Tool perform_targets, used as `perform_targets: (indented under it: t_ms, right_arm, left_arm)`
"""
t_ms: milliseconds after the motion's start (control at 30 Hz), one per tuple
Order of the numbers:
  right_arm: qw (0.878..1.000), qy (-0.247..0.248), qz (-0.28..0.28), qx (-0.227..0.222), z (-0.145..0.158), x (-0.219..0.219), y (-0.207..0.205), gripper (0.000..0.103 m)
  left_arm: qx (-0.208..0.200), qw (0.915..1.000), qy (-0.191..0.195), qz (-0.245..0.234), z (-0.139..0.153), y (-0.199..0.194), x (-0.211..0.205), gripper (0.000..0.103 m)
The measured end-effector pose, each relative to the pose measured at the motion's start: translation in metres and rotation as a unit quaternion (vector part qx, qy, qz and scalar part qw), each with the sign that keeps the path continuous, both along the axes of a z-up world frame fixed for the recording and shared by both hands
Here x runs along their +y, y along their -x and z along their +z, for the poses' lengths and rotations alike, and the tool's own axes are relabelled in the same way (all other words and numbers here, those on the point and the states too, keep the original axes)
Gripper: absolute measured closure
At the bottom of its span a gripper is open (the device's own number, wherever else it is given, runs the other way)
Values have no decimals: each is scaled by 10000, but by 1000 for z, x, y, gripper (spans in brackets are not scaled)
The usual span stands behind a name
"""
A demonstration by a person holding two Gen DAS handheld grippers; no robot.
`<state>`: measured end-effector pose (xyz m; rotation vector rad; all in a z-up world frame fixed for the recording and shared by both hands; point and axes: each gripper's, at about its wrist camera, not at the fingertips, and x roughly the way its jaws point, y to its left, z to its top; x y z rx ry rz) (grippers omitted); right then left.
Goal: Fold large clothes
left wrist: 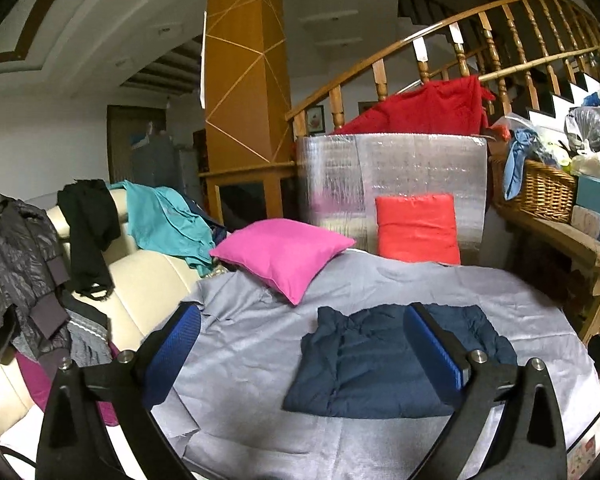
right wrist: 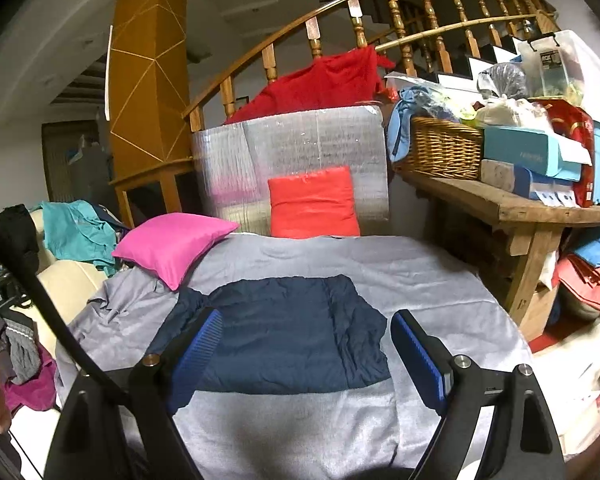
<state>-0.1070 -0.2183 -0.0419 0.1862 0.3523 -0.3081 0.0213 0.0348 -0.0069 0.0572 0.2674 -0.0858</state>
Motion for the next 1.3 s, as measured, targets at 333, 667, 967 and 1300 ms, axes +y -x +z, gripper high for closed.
perform_targets:
  t_ms: [333,667,967,1300]
  right_arm:
    - [9997,-18,-34,-257,23,14,23,14]
    - [9990,51,5,-454,38,28,37,14]
    - [9994,4,-11,-345,36,31,36,14]
    - [9993,60,30,-361,39,36,38,14]
  left_arm:
    - [-93,9994,109,309,16,18,15,2]
    - [-183,9988,173,416,23,28,24,2]
    - [-245,9986,114,459,29,36,24,2]
    - [-326,9983,131,462,33,43,27,1]
